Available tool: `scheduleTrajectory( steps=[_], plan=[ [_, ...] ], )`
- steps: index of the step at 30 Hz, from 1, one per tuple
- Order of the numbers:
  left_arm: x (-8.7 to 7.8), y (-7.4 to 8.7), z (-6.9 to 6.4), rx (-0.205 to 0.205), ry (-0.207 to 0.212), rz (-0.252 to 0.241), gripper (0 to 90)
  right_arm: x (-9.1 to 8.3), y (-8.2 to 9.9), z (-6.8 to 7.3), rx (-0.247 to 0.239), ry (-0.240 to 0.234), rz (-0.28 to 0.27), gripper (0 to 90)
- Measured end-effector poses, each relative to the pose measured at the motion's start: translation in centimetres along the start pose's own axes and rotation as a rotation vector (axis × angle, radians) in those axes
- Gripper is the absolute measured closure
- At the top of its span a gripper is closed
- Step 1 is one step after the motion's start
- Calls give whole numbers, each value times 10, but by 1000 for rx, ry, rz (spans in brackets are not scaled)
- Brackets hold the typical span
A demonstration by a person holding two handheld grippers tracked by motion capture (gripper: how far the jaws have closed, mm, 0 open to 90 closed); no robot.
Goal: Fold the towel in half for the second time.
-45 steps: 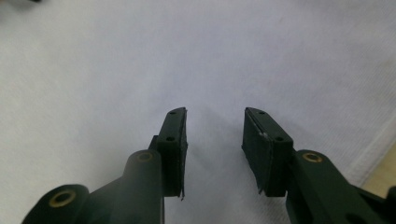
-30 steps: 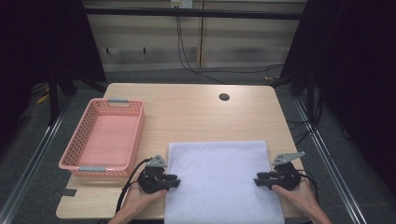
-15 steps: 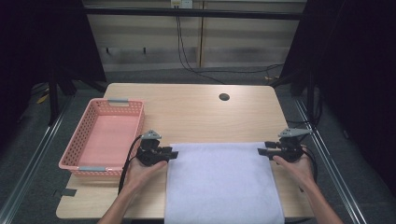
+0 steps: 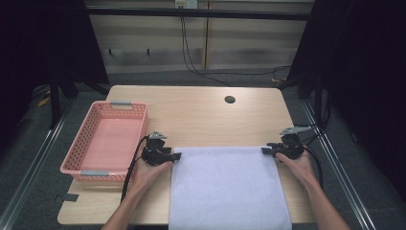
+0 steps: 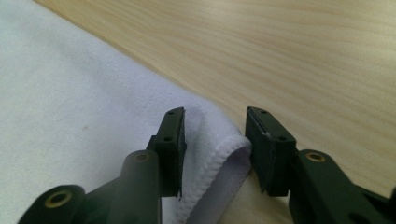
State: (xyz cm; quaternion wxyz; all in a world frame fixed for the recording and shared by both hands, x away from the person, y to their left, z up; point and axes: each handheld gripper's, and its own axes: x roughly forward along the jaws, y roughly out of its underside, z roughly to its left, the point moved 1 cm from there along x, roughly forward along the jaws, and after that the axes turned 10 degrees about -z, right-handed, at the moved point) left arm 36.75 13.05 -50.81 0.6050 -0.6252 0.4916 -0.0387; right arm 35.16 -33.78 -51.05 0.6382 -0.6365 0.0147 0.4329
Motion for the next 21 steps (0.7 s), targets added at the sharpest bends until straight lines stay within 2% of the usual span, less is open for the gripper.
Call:
scheduleTrajectory(
  steps=[3,4,6,7,8,9,10,11,13,14,16,17,19,20,21],
  plan=[
    [5,-1,2,-12,15,-25,434,0,1,-1,1,-33,10,766],
    [6,-1,3,10,12,-26,434,0,1,-1,5,-46,13,799],
    [8,-3,5,-11,29,-29,439,0,1,-1,14,-58,14,825],
    [9,-4,5,-8,44,-28,451,0,1,-1,19,-64,15,837],
    [10,-3,4,18,48,-24,504,0,1,-1,18,-65,15,842],
    [11,-3,3,23,58,-21,571,0,2,-1,23,-64,14,846],
    [11,-3,3,34,88,-7,652,-1,2,-1,25,-70,10,850],
    [12,-2,2,45,99,-5,737,-1,2,-1,26,-71,7,853],
    [12,-2,1,23,137,-7,822,-4,1,0,37,-73,-1,857],
    [10,-3,-1,29,138,-13,838,-6,0,-1,44,-71,-11,859],
    [4,-8,-1,2,154,-49,846,-12,-3,-3,64,-86,-43,861],
    [0,-12,-2,2,157,-66,849,-15,-5,-4,67,-90,-61,862],
    [-7,-21,-3,11,151,-80,852,-21,-11,-4,73,-96,-85,863],
    [-11,-27,-3,29,139,-94,853,-24,-15,-4,73,-94,-98,863],
    [-14,-32,-3,26,137,-112,854,-26,-19,-5,67,-94,-114,863]
  ],
)
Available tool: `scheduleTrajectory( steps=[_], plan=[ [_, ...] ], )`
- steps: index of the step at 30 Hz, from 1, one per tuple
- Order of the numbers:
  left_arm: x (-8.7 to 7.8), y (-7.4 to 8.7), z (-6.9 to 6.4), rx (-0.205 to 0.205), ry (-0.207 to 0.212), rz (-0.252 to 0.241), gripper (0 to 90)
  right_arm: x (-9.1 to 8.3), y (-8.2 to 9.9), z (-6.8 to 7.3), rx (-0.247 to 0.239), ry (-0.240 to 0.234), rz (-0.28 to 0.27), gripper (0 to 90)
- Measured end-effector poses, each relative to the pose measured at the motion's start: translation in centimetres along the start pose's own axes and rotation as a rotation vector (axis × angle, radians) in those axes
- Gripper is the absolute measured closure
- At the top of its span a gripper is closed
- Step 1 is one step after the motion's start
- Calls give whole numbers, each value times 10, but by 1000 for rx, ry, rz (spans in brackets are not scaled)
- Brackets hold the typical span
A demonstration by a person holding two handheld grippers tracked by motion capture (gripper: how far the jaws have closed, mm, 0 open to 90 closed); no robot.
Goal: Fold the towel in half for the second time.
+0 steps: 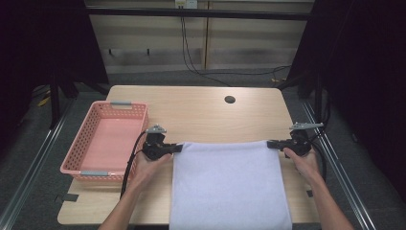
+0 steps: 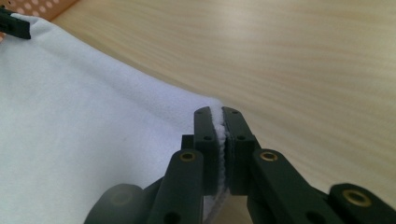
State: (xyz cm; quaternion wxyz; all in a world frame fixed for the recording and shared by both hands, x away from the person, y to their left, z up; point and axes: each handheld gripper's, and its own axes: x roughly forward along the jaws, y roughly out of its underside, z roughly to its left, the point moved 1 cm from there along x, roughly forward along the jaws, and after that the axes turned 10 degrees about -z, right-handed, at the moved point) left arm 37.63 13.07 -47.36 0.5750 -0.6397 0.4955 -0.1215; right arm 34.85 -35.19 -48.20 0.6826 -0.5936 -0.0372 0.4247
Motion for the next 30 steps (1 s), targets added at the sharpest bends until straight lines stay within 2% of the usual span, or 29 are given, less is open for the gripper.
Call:
scheduleTrajectory(
  steps=[2,4,7,12,13,14,15,17,18,20,24,27,29,30],
  plan=[
    [-3,-13,-1,10,-11,-21,854,-4,-11,1,4,1,-43,864],
    [-7,-26,-2,24,-12,-44,854,-6,-23,3,-13,-5,-78,864],
    [-9,-43,0,46,-22,-67,854,-9,-43,4,-42,9,-94,863],
    [-10,-67,4,65,-37,-124,853,-16,-72,1,-54,26,-155,864],
    [-10,-72,3,66,-39,-137,853,-16,-77,1,-52,30,-165,864],
    [-11,-76,1,83,-63,-149,853,-16,-82,1,-59,42,-167,864],
    [-12,-78,-1,89,-70,-173,854,-16,-87,1,-59,53,-173,864],
    [-13,-81,-4,71,-53,-196,853,-15,-92,1,-64,59,-181,864],
    [-14,-80,-5,87,-53,-192,853,-15,-94,2,-67,55,-191,864],
    [-17,-76,-9,110,-44,-182,853,-19,-91,5,-77,32,-202,864],
    [-33,-61,-18,115,1,-188,852,-36,-72,15,-98,-26,-211,864],
    [-40,-45,-31,128,36,-166,852,-52,-52,22,-100,-46,-214,863],
    [-47,-34,-42,170,47,-142,851,-62,-38,30,-99,-61,-220,863],
    [-52,-29,-47,166,55,-143,850,-66,-32,35,-108,-68,-211,863]
  ],
)
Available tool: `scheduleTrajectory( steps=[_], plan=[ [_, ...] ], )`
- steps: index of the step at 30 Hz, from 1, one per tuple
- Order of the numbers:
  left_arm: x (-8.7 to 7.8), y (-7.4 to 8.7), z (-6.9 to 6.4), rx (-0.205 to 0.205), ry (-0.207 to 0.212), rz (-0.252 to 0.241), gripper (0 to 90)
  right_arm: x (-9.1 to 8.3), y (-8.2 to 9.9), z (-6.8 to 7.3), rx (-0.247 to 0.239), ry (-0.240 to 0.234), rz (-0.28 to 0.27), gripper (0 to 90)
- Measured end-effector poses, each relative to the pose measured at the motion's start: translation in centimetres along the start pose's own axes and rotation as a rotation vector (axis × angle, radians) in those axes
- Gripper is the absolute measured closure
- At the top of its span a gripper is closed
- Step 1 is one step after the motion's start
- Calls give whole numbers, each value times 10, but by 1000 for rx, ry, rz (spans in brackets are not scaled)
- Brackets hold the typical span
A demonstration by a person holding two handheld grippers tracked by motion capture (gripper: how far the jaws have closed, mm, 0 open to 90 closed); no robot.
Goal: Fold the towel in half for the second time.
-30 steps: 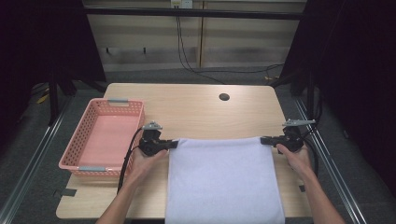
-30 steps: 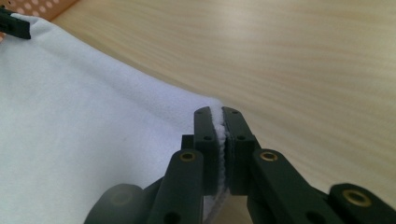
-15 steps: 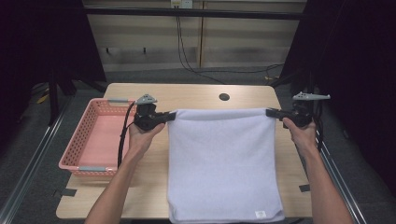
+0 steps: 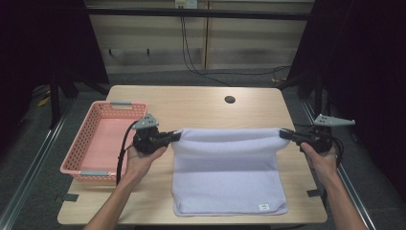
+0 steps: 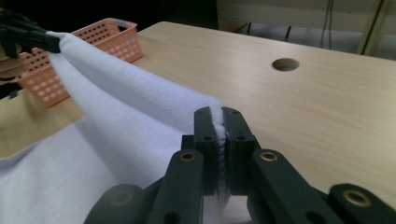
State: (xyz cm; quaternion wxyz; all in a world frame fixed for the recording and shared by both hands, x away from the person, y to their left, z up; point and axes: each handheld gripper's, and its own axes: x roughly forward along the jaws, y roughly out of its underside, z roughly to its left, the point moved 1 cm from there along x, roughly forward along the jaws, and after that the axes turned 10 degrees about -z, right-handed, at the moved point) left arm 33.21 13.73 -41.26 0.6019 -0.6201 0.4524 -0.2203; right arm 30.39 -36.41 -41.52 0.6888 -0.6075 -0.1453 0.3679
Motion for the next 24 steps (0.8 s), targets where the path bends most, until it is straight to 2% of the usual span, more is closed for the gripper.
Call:
scheduleTrajectory(
  steps=[3,5,7,8,9,12,13,15,17,18,21,23,24],
  plan=[
    [-14,11,-12,-14,18,-9,847,-15,15,16,-10,-26,14,862],
    [-20,22,-20,-6,32,17,846,-26,24,28,-14,-47,18,860],
    [-24,34,-28,0,60,64,843,-36,34,40,-26,-59,39,855],
    [-27,40,-32,-7,67,70,844,-40,40,45,-27,-64,55,854],
    [-28,46,-35,-37,79,73,844,-43,47,50,-29,-67,79,853],
    [-32,66,-43,-43,104,112,843,-51,69,62,-30,-94,127,843],
    [-33,71,-46,-46,113,131,840,-53,76,65,-23,-99,140,834],
    [-34,80,-51,-25,97,182,830,-58,87,71,-24,-106,185,813],
    [-36,86,-55,-22,114,201,830,-60,97,75,-30,-98,228,798],
    [-37,89,-57,-22,118,212,827,-62,101,76,-33,-109,241,792],
    [-42,97,-66,3,157,259,810,-68,107,80,-29,-139,261,737],
    [-49,101,-72,-6,188,264,773,-72,109,82,-31,-135,289,678],
    [-51,103,-74,3,201,278,754,-74,109,83,-33,-145,298,658]
  ],
)
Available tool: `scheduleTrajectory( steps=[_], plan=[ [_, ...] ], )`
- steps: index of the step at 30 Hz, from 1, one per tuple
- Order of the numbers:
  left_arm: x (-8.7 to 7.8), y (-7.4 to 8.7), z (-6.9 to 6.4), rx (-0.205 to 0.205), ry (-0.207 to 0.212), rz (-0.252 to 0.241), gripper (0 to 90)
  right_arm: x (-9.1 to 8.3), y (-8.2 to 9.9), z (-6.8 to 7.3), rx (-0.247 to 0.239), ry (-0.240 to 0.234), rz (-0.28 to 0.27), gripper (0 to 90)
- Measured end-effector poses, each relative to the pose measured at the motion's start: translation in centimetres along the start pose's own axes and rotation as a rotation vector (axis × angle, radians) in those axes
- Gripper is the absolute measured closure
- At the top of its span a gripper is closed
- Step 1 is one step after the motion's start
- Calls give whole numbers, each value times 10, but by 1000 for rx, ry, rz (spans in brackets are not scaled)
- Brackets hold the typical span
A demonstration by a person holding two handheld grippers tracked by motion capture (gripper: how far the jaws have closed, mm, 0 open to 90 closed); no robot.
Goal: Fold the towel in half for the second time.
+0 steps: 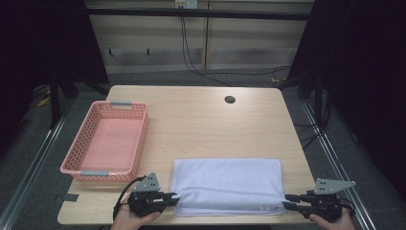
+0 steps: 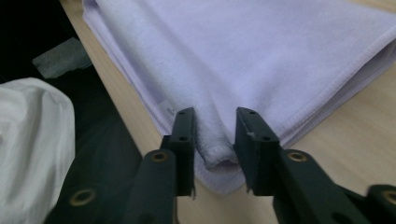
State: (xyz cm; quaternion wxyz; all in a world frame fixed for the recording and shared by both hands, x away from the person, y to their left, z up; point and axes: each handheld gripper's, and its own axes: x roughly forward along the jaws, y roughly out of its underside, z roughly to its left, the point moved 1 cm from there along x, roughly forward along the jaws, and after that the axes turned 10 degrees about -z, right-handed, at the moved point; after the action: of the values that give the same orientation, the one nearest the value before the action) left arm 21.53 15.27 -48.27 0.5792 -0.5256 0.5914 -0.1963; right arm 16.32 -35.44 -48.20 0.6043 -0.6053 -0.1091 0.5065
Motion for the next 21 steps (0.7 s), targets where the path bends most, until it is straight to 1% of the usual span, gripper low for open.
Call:
scheduleTrajectory(
  steps=[1,2,3,4,5,6,7,8,9,10,11,12,13,14,15,16,17,18,19,20,21],
  plan=[
    [-2,2,-3,1,15,6,738,-1,1,2,0,-2,5,623],
    [-5,4,-5,0,17,2,725,-2,2,4,3,-1,10,588],
    [-7,5,-5,-7,26,0,714,-4,2,6,5,4,8,572],
    [-10,5,-6,-14,23,-10,694,-5,2,8,4,9,-3,551],
    [-14,4,-6,-18,21,-32,683,-7,1,9,4,26,-19,542],
    [-17,2,-4,-26,13,-54,670,-8,1,10,5,40,-38,544],
    [-19,-1,-1,-39,10,-78,648,-9,-1,11,5,56,-47,546],
    [-20,-5,3,-45,7,-95,645,-9,-3,12,1,80,-68,547],
    [-19,-8,7,-46,-8,-99,650,-8,-5,13,7,103,-92,547],
    [-17,-12,12,-46,-17,-102,655,-6,-8,14,0,116,-102,547],
    [-13,-16,17,-51,-14,-103,665,-3,-12,15,-3,122,-105,545],
    [-9,-19,22,-60,-29,-106,678,0,-15,17,-4,129,-114,545],
    [-4,-22,28,-69,-14,-98,711,3,-19,19,1,123,-128,547],
    [2,-25,32,-60,-12,-81,759,8,-22,20,-4,127,-134,550],
    [7,-28,36,-49,-59,-72,755,13,-25,23,-10,134,-132,549],
    [12,-30,41,-76,-60,-74,753,18,-28,25,-13,127,-136,552],
    [15,-32,47,-92,-48,-76,740,23,-30,28,-9,123,-139,553],
    [19,-34,51,-80,-71,-67,712,29,-32,31,4,109,-134,551],
    [23,-35,55,-76,-87,-53,697,35,-33,35,-2,103,-114,550],
    [26,-36,60,-94,-80,-50,694,43,-34,39,-7,110,-100,549],
    [30,-37,64,-102,-77,-34,679,51,-35,42,-2,95,-84,542]
  ],
)
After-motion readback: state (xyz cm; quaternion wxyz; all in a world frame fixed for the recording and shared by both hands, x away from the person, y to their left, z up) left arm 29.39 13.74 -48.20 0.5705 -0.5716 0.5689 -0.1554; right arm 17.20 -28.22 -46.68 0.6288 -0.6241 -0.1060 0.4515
